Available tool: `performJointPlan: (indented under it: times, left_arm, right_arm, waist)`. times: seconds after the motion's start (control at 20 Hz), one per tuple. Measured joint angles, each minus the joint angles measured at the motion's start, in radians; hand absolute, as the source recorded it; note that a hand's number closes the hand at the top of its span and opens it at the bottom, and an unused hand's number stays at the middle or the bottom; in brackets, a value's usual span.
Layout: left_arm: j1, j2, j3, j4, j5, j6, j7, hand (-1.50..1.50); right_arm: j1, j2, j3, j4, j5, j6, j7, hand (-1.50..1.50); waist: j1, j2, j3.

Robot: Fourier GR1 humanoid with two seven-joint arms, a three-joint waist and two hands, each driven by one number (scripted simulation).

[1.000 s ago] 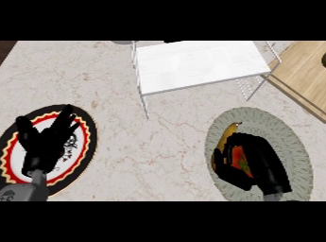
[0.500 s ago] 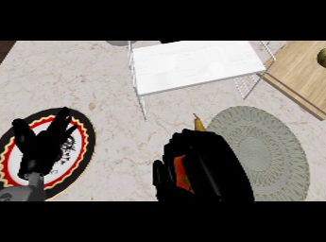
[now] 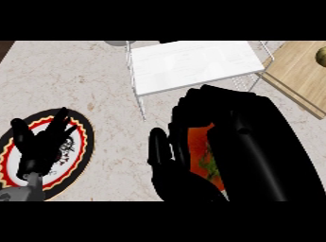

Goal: Pick the tomato from the placemat and place it in the tiered shelf

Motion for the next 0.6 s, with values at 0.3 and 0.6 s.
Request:
performJointPlan:
  times: [0.3,0.6]
  left_arm:
    - [-0.006,0.001,0.009,0.005,0.000,-0.003,0.010,0.00]
    - [0.000,-0.017,0.003,-0.003,-0.013,-0.001,-0.012,0.00]
  right_arm:
    - [-0.226,-0.004,-0.208,0.132,-0.071,0.033,0.016,1.50]
    - [-0.412,-0.064,-0.388,0.345,-0.103,0.047,-0.032,1.50]
  waist:
    - [-0.001,0.001,0.000]
    - [0.004,0.004,0.001]
